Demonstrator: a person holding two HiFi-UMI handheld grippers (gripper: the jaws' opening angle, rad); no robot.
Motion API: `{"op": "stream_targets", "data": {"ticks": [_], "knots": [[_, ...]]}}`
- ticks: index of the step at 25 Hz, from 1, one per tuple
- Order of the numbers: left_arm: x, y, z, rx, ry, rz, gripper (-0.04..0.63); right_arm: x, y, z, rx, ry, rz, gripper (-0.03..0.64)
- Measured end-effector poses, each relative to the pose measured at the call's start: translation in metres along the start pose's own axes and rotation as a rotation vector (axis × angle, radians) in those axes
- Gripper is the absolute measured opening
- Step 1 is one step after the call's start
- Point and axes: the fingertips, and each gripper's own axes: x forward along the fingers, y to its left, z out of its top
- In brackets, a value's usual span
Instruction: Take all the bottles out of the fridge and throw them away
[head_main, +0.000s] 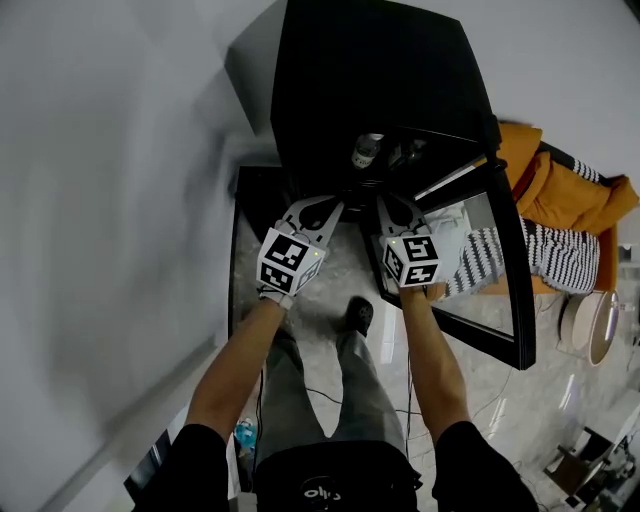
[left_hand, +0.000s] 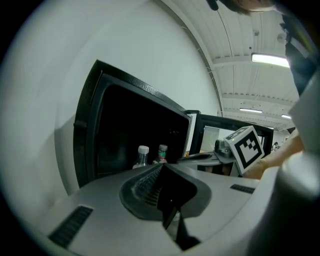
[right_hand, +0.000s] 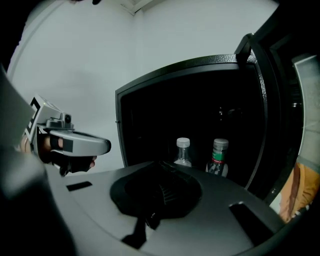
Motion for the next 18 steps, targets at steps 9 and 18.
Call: {"op": "stream_targets", "data": {"ticks": [9, 18], "knots": [[0.008, 0.01, -0.049, 0.012, 0.019, -0.04, 0.006, 0.025, 0.004, -0.042, 0.008, -0.022, -0.013, 0.009], [0.008, 0.029, -0.079, 0.013, 0.013, -0.035, 0.006, 0.047, 0.005, -0.074, 0.017, -0.036, -0.037, 0.009]]}}
